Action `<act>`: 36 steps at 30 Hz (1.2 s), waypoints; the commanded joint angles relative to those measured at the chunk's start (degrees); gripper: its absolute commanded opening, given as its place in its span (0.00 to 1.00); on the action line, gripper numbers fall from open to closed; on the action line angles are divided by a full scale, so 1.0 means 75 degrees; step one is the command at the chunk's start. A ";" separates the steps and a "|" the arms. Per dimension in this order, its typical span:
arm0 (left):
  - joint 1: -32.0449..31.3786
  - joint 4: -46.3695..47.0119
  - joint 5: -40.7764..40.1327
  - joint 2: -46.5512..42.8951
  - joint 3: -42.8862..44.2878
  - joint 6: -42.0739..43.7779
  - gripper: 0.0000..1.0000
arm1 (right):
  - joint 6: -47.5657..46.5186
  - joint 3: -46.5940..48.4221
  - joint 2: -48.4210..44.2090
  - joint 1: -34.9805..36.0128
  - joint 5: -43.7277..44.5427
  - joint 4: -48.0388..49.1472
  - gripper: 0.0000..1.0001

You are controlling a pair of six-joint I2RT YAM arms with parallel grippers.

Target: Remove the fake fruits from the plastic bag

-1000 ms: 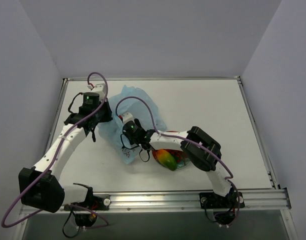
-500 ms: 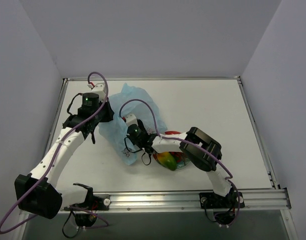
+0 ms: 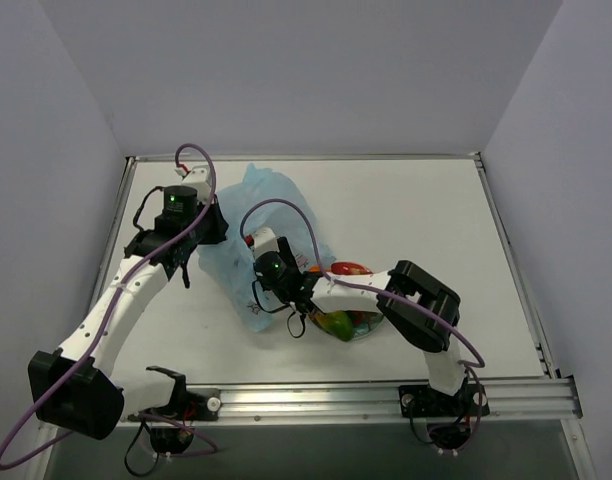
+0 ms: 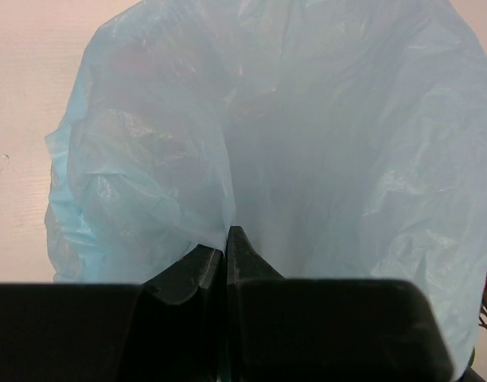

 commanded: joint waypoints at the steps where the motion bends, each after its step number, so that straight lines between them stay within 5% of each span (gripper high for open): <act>1: -0.0042 0.0027 0.0148 -0.0214 0.0286 0.0089 0.02 | -0.0230 0.0071 -0.0543 0.0035 0.0586 0.0125 0.82; 19: -0.0136 0.0133 0.0535 -0.0261 0.0215 0.0160 0.02 | -0.0499 0.0493 0.0382 -0.0035 0.1594 0.0593 0.95; 36: -0.0323 0.0227 0.0746 -0.0214 0.0145 0.0101 0.02 | -0.0675 0.0985 0.1156 -0.0387 0.1407 0.1050 0.95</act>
